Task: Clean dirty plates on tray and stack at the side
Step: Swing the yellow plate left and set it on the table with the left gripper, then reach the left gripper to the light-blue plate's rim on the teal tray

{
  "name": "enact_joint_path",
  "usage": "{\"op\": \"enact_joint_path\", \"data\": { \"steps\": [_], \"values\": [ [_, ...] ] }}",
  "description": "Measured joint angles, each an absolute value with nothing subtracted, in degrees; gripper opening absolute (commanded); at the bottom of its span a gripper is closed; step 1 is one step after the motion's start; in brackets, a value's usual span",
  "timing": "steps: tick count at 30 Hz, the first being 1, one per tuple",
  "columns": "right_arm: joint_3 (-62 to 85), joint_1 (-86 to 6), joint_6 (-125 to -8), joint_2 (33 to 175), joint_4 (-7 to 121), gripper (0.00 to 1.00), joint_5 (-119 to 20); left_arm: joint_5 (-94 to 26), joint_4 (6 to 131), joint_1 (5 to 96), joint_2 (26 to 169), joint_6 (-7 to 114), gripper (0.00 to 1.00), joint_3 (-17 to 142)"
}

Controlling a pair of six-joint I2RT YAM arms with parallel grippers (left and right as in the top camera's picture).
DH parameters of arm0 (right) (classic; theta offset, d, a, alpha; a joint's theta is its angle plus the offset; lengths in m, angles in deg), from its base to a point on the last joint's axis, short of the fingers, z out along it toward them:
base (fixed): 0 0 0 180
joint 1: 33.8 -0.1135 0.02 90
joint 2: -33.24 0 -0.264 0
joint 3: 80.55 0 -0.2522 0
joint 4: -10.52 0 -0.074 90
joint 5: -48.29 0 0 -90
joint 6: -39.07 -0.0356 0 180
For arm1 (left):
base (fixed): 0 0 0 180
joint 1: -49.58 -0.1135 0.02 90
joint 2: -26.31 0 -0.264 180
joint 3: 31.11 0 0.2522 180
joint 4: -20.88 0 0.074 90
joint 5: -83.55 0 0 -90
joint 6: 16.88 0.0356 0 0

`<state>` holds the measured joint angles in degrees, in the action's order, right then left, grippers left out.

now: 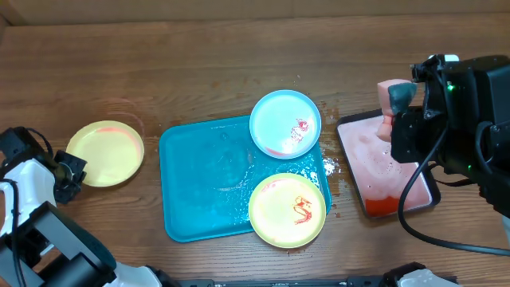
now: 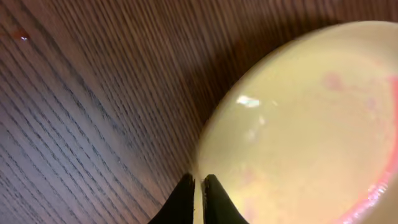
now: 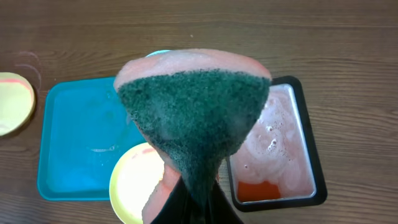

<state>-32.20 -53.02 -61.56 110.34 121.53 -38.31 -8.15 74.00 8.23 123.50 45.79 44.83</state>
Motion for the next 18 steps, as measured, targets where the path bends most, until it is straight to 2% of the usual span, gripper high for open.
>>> {"op": "enact_joint_path", "data": {
  "steps": [4, 6, 14, 18],
  "values": [
    [-32.2, -53.02, -61.38, 110.34, 121.56, 0.04, -38.33, -8.06, 73.58, 8.23, 125.42, 45.61, 0.06, 44.83],
    [-32.2, -53.02, -61.41, 110.34, 121.53, 0.04, -38.33, -8.06, 73.58, 8.23, 126.58, 45.63, 0.11, 44.83],
    [-32.2, -53.02, -61.38, 110.34, 121.53, 0.04, -38.36, -8.34, 75.57, 8.23, 127.02, 45.9, 0.19, 45.26],
    [-32.2, -53.02, -61.38, 110.34, 121.56, 0.04, -38.36, -8.32, 77.1, 8.98, 122.43, 46.07, 0.24, 46.9]
  ]
}}
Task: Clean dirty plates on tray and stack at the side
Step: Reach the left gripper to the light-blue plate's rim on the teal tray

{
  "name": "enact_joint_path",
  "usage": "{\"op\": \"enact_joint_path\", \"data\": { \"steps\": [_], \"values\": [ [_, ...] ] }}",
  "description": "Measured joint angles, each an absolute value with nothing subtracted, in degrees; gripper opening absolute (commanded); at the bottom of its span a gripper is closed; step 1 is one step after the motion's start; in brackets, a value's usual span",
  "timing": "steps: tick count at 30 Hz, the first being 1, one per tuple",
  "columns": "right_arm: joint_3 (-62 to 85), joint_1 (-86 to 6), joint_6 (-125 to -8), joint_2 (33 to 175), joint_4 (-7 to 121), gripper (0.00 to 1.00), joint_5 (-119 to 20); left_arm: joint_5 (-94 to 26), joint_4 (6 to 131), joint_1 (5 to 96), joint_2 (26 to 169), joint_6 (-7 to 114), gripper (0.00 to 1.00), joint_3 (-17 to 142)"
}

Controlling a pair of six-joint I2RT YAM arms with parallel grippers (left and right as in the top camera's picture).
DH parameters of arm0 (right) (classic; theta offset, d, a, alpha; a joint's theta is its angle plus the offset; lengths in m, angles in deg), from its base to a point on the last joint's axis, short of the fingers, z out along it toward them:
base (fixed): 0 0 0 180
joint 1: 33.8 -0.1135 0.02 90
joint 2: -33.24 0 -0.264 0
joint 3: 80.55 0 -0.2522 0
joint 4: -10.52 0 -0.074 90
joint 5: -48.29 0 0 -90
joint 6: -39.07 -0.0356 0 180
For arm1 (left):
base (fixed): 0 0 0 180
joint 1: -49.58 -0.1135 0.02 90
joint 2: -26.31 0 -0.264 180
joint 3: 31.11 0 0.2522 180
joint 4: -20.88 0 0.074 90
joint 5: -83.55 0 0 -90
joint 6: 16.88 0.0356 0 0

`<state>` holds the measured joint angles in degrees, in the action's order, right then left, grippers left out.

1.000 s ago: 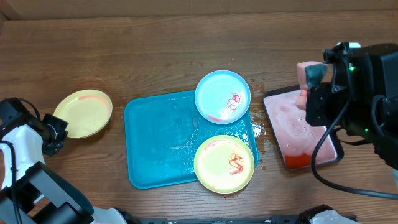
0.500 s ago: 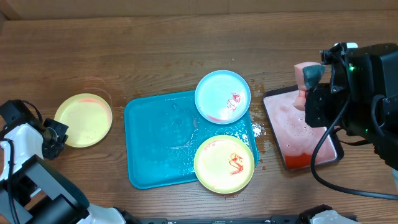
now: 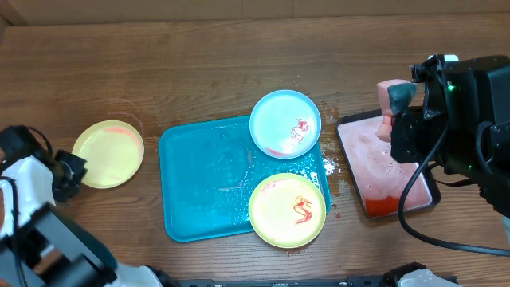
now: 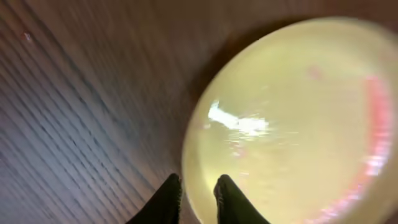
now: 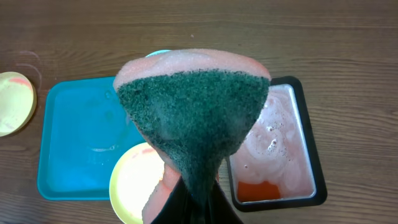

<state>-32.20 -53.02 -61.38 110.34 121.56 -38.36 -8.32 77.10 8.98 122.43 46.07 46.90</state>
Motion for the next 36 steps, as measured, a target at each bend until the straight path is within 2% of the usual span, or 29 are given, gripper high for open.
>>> {"op": "enact_joint_path", "data": {
  "steps": [6, 9, 11, 12, 13, 14, 16, 21, 23, 27, 28, 30, 36],
  "values": [
    [-32.2, -53.02, -61.38, 110.34, 121.51, 0.04, -38.36, -8.37, 77.56, 17.83, 110.32, 46.66, 0.32, 49.66],
    [-32.2, -53.02, -61.41, 110.34, 121.42, 0.04, -38.36, -8.63, 78.39, 26.07, 107.83, 48.91, 0.43, 50.09],
    [-32.2, -53.02, -61.38, 110.34, 121.42, 0.04, -38.36, -9.63, 78.37, 33.7, 108.16, 51.91, 0.61, 50.11],
    [-32.2, -53.02, -61.38, 110.34, 121.4, 0.04, -38.36, -10.49, 78.3, 37.72, 108.86, 53.57, 0.76, 50.11],
    [-32.2, -53.02, -61.41, 110.34, 121.4, 0.04, -38.38, -11.54, 78.11, 42.05, 109.8, 55.12, 0.84, 50.11],
    [-32.2, -53.02, -61.38, 110.34, 121.45, 0.04, -38.38, -12.48, 77.89, 45.59, 110.8, 56.91, 1.0, 50.09],
    [-32.2, -53.02, -61.41, 110.34, 121.47, 0.04, -38.4, -15.58, 75.22, 53.98, 114.41, 61.55, 1.0, 50.09],
    [-32.2, -53.02, -61.36, 110.34, 121.53, 0.04, -38.42, -21.68, 66.0, 64.12, 124.35, 67.56, 1.0, 50.09],
    [-32.2, -53.02, -61.38, 110.34, 121.53, 0.04, -38.47, -24.23, 62.06, 65.94, 127.98, 68.96, 0.84, 50.09],
    [-32.2, -53.02, -61.36, 110.34, 121.53, 0.04, -38.49, -29.96, 54.7, 66.35, 132.86, 72.45, 0.68, 50.11],
    [-32.2, -53.02, -61.36, 110.34, 121.58, 0.04, -38.49, -31.19, 53.12, 66.31, 133.62, 73.24, 0.67, 50.55],
    [-32.2, -53.02, -61.36, 110.34, 121.58, 0.04, -38.51, -32.32, 52.27, 66.31, 134.32, 74.53, 0.74, 52.1],
    [-32.2, -53.02, -61.41, 110.34, 121.58, 0.04, -38.49, -32.82, 51.53, 66.31, 135.17, 76.15, 0.77, 57.61]
  ]
}}
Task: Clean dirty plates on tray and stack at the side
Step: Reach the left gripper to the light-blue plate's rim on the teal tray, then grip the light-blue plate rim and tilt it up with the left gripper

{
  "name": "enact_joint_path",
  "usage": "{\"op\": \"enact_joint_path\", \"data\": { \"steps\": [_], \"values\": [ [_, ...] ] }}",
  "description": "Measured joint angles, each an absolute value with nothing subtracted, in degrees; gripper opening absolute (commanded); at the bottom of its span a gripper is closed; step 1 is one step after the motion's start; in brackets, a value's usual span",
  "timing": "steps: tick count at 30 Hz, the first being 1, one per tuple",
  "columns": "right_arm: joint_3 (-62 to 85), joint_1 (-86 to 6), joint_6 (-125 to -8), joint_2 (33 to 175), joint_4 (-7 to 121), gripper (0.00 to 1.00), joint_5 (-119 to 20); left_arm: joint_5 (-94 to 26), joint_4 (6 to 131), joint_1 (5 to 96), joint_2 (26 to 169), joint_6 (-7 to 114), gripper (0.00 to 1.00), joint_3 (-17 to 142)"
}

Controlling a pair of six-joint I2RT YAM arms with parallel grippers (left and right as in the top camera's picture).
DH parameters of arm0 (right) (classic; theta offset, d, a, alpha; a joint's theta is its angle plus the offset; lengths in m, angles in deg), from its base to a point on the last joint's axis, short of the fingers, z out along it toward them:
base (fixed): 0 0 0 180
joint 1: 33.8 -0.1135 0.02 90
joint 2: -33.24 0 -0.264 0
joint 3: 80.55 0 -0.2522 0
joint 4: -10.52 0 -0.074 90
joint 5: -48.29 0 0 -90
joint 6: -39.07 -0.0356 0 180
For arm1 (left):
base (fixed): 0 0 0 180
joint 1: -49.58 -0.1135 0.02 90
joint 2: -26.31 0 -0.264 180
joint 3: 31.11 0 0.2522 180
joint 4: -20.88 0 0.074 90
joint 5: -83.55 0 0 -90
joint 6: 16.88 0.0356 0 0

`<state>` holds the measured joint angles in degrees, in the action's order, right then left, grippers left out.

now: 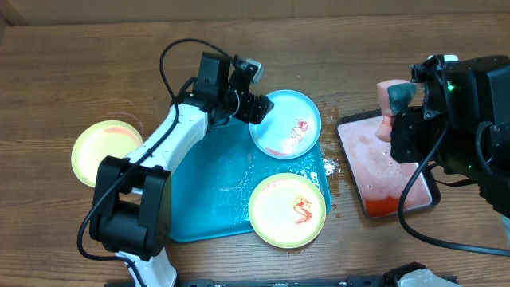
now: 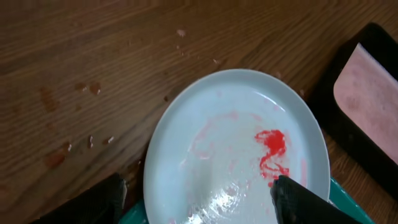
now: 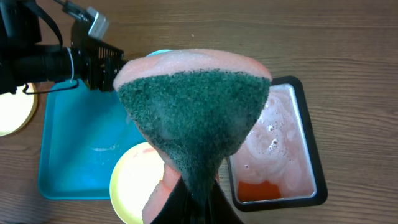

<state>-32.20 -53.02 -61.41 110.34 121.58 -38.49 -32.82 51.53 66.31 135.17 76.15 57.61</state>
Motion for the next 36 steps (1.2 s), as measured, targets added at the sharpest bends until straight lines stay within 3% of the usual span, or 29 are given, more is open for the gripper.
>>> {"op": "enact_joint_path", "data": {
  "steps": [8, 15, 32, 36],
  "values": [
    [-32.2, -53.02, -61.41, 110.34, 121.58, 0.04, -38.49, -32.82, 52.53, 66.31, 140.57, 76.52, 0.72, 58.27],
    [-32.2, -53.02, -61.41, 110.34, 121.56, 0.04, -39.47, -32.8, 52.82, 66.31, 142.04, 76.54, 0.61, 58.27],
    [-32.2, -53.02, -61.38, 110.34, 121.58, 0.04, -41.5, -32.8, 54.17, 66.31, 142.28, 76.54, 0.54, 58.29],
    [-32.2, -53.02, -61.38, 110.34, 121.6, 0.04, -41.57, -32.82, 54.37, 66.31, 142.91, 76.54, 0.44, 58.29]
  ]
}}
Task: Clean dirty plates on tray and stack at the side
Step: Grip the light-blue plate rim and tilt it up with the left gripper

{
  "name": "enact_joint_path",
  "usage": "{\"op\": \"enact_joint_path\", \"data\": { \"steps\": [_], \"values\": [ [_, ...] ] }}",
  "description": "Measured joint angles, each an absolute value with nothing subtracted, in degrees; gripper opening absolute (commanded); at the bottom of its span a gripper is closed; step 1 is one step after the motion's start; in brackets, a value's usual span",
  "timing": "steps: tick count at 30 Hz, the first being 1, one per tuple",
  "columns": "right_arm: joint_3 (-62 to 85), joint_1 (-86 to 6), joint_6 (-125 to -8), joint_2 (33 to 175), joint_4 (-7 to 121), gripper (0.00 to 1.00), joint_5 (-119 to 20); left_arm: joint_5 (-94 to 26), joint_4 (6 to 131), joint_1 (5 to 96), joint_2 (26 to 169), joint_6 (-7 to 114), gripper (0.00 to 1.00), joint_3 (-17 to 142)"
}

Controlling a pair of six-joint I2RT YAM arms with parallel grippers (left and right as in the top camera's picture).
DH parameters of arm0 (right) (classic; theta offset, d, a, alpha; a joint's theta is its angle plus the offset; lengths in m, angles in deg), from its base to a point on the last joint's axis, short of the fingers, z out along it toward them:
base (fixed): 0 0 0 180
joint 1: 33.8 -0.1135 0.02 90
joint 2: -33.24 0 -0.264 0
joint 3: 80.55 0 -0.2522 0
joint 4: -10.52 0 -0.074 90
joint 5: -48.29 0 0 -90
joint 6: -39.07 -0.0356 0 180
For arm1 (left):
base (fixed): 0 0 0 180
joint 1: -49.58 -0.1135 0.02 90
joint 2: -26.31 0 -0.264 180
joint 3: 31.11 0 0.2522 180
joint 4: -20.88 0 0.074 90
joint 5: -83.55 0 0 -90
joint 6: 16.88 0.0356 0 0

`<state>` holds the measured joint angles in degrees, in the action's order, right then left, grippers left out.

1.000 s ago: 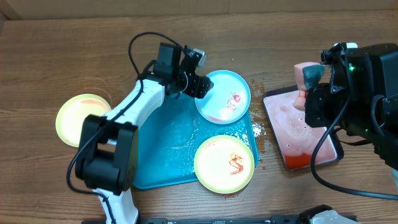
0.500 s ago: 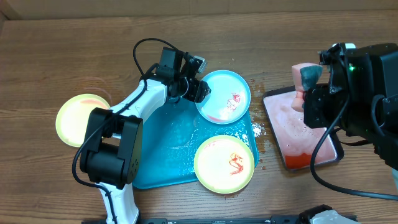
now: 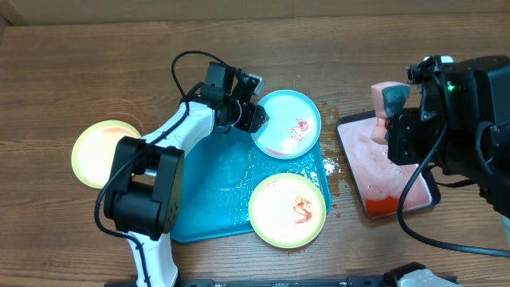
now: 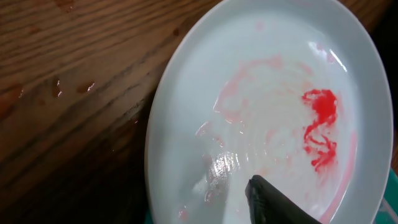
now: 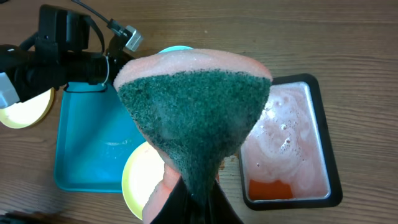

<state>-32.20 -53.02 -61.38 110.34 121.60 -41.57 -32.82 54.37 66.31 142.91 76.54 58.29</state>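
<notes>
A light blue plate [image 3: 285, 122] smeared red lies on the teal tray's [image 3: 199, 183] far right corner. My left gripper [image 3: 253, 118] is at its left rim, open. Close up, one black finger [image 4: 277, 202] hangs over the plate's [image 4: 267, 106] inside; the other finger is out of view. A yellow plate [image 3: 288, 210] with a red smear sits on the tray's near right corner. Another yellow plate [image 3: 102, 153] lies on the table at the left. My right gripper [image 5: 196, 199] is shut on a pink and green sponge [image 5: 193, 112], held over the tub [image 3: 386, 171].
A black tub [image 5: 286, 155] of pink soapy water stands right of the tray. Water drops and crumbs lie on the wood between the tray and the tub. The tray's left half [image 3: 191, 175] is wet. My left arm [image 3: 171, 131] stretches across the tray's far left corner.
My left gripper has dropped closer to the blue plate, and one finger now hangs over its inside near the left rim. The right gripper with the sponge has shifted slightly left.
My left gripper was shut at the rim of the yellow plate on the table at the left. Then its fingers stood apart there. Later it was open above the blue plate on the tray, and now sits at its rim. The right gripper held the sponge throughout.
</notes>
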Motion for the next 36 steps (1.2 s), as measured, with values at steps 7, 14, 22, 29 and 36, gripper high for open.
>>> {"op": "enact_joint_path", "data": {
  "steps": [7, 14, 22, 29, 36],
  "values": [
    [-32.2, -53.02, -61.41, 110.34, 121.56, 0.04, -42.62, -33.06, 54.96, 66.31, 145.55, 76.5, 0.04, 58.29],
    [-32.2, -53.02, -61.41, 110.34, 121.58, 0.04, -42.84, -33.26, 54.85, 66.09, 145.6, 74.77, 0.04, 58.31],
    [-32.2, -53.02, -61.38, 110.34, 121.58, 0.04, -42.97, -30.62, 57.67, 63.9, 144.9, 66.16, 0.04, 58.57],
    [-32.2, -53.02, -61.36, 110.34, 121.42, 0.04, -42.97, -17.61, 68.23, 62.81, 140.86, 56.87, 0.04, 58.99],
    [-32.2, -53.02, -61.36, 110.47, 121.29, 0.04, -42.97, -9.81, 77.47, 63.14, 137.71, 53.48, 0.04, 58.99]
  ]
}}
